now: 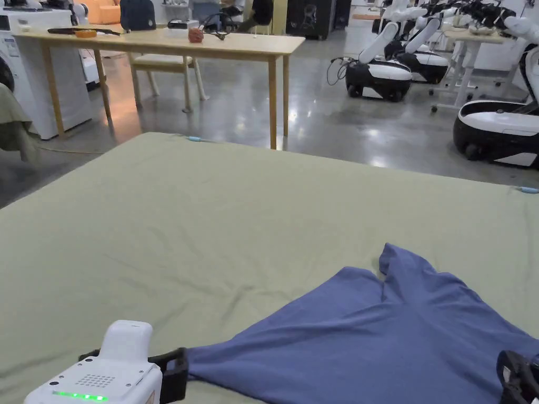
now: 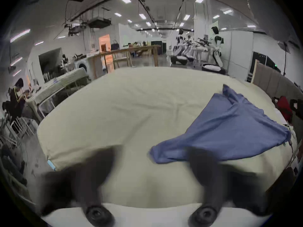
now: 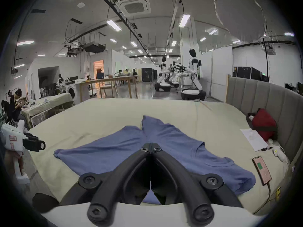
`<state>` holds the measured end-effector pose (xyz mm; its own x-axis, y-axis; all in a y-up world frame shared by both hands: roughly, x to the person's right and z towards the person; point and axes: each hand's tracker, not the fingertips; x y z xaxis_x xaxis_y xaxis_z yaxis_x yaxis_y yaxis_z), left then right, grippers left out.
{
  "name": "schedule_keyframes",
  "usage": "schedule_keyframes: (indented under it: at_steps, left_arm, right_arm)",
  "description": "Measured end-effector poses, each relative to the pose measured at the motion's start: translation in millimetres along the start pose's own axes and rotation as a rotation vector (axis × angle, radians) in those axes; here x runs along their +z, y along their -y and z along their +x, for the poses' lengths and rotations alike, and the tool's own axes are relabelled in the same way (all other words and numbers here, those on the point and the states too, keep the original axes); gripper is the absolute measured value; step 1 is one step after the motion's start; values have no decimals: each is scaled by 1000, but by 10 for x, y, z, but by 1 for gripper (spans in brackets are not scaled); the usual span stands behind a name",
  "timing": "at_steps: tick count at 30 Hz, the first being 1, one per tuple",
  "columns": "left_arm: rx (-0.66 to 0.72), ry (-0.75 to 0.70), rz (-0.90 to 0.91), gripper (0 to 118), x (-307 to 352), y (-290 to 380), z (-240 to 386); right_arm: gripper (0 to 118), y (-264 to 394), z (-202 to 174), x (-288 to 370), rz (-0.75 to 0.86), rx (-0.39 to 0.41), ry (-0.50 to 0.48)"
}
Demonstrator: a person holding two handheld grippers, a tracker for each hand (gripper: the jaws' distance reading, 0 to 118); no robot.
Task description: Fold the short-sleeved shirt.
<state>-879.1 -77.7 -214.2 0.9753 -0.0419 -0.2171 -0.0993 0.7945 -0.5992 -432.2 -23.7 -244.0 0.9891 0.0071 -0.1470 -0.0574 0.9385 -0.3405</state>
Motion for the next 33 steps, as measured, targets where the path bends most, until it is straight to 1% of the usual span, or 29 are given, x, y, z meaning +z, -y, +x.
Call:
schedule_keyframes:
  at_steps: [1, 2, 3, 4, 6, 7, 8, 10, 11, 12, 13, 14, 15, 16, 17, 19, 21, 22, 23, 24, 25, 26, 27, 28, 29, 30, 31, 32, 33]
  left_arm:
    - [4, -6, -42, 114, -147, 10, -22]
    - [12, 23, 6, 115, -180, 20, -103]
    - [42, 30, -18, 115, -75, -142, 12]
    - [55, 36, -54, 115, -143, -181, 6]
    - [43, 42, -78, 115, -264, -227, 9]
    - [32, 45, -110, 114, -547, -173, 59]
    - [22, 54, -134, 112, -625, -177, 80]
    - [-13, 71, -177, 102, -775, -179, 151]
    - [-34, 75, -209, 94, -973, -108, 154]
    - [-42, 91, -250, 74, -1063, -85, 173]
    - [-13, 154, -275, 62, -1104, -69, 170]
    - [-30, 99, -226, 55, -1041, -92, 202]
    - [-61, 105, -202, 22, -960, -122, 235]
    - [-75, 104, -197, 2, -905, -148, 257]
    - [-84, 94, -170, 2, -842, -161, 284]
    - [-99, 137, -189, 1, -650, -243, 381]
    - [-125, 107, -142, 1, -511, -259, 466]
    - [-125, 112, -146, 1, -463, -274, 495]
    - [-112, 132, -158, 1, -492, -316, 443]
    - [-103, 137, -152, 1, -475, -323, 449]
    - [-93, 140, -144, 1, -456, -333, 459]
    - [-92, 143, -145, 1, -450, -344, 469]
    - [-88, 145, -147, 2, -468, -356, 443]
    - [-88, 143, -150, 1, -474, -361, 446]
    - [-87, 142, -154, 2, -479, -366, 446]
    - [-86, 141, -158, 2, -485, -368, 450]
    - [-86, 137, -161, 2, -492, -368, 459]
    - [-91, 135, -167, 2, -502, -372, 468]
    - [-96, 129, -174, 2, -518, -373, 479]
  right_arm:
    - [1, 19, -3, -55, -12, -1, 0]
    - [1, 39, -5, -110, -23, -3, 1]
    - [1, 58, -12, -160, -34, -5, 2]
    - [1, 75, -19, -211, -46, -3, 5]
    - [1, 92, -18, -308, -64, 5, 10]
    - [1, 100, -21, -358, -73, 9, 14]
    - [1, 106, -19, -397, -80, 10, 15]
    - [1, 100, -11, -473, -92, 11, 14]
    - [1, 97, -1, -516, -99, 16, 16]
    - [1, 94, 17, -559, -104, 17, 16]
    - [1, 87, 44, -614, -114, 15, 13]
    - [1, 68, 80, -686, -130, 18, 13]
    - [1, 48, 115, -757, -142, 24, 13]
    - [1, 9, 167, -858, -161, 35, 11]
    - [1, -66, 247, -1001, -181, 41, 8]
    - [1, -253, 436, -1350, -222, 28, -4]
    - [4, -452, 617, -1778, -260, 31, -8]
    - [23, -559, 718, -2035, -269, 31, -49]
    - [63, -625, 803, -2288, -265, 28, -66]
    - [118, -668, 856, -2523, -289, 30, -78]
    - [116, -681, 907, -2848, -388, 55, -71]
    - [115, -703, 953, -3026, -411, 57, -26]
    - [115, -727, 965, -3259, -424, 101, -35]
    - [115, -695, 1000, -3483, -501, 111, -16]
    - [115, -656, 1034, -3664, -529, 117, 1]
    - [113, -443, 1062, -3785, -542, 118, 4]
    - [106, -369, 1077, -3888, -571, 118, 11]
    - [89, -303, 1084, -3949, -604, 112, 6]
    - [82, -217, 1095, -3968, -653, 93, -19]
